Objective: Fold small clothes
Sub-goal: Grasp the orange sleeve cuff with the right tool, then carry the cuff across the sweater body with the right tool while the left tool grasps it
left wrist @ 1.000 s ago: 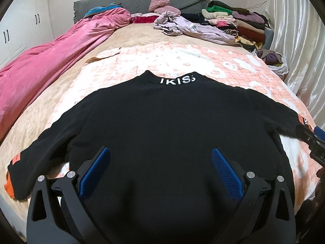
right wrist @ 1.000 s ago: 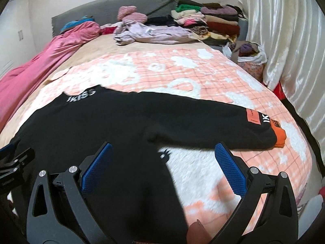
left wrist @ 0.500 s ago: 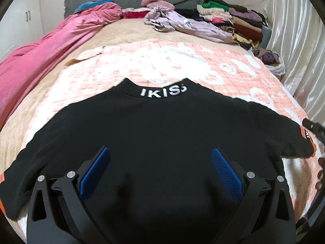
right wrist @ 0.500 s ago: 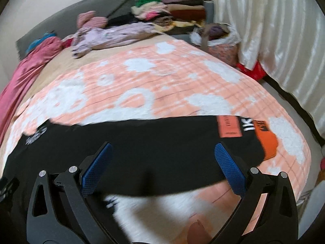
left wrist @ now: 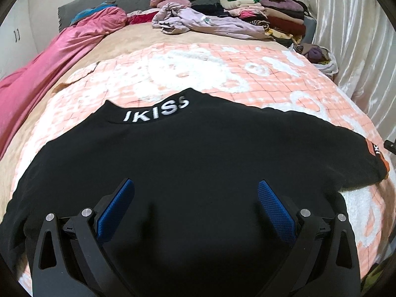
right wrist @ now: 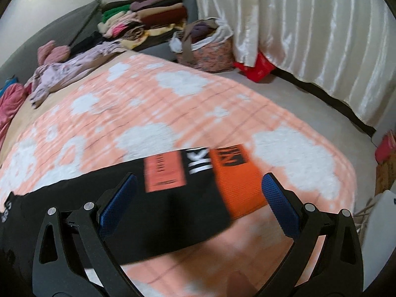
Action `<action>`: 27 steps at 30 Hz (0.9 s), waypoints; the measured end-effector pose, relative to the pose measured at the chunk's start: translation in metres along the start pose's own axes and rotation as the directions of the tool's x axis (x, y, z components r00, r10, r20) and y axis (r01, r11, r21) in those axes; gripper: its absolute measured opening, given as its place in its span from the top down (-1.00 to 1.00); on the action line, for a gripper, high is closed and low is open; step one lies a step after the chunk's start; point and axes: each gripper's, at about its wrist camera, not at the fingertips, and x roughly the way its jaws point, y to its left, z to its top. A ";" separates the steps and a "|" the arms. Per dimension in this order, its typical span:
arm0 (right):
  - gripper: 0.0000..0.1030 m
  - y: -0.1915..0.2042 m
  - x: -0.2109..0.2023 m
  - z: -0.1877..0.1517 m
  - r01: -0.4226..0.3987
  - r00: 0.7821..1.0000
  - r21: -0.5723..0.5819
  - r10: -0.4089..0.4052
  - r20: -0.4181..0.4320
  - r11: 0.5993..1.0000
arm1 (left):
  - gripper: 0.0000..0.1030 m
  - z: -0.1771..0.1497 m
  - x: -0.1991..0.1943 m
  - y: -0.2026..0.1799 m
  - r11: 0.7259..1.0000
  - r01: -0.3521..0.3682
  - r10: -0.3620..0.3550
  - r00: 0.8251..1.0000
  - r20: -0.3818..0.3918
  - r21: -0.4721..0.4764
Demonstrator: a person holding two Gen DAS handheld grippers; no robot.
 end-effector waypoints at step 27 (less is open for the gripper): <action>0.92 0.046 -0.039 0.000 -0.520 0.854 -0.026 0.521 0.022 0.854 | -0.92 -0.011 -0.011 0.028 0.995 -0.021 0.022 1.000 0.012 -0.097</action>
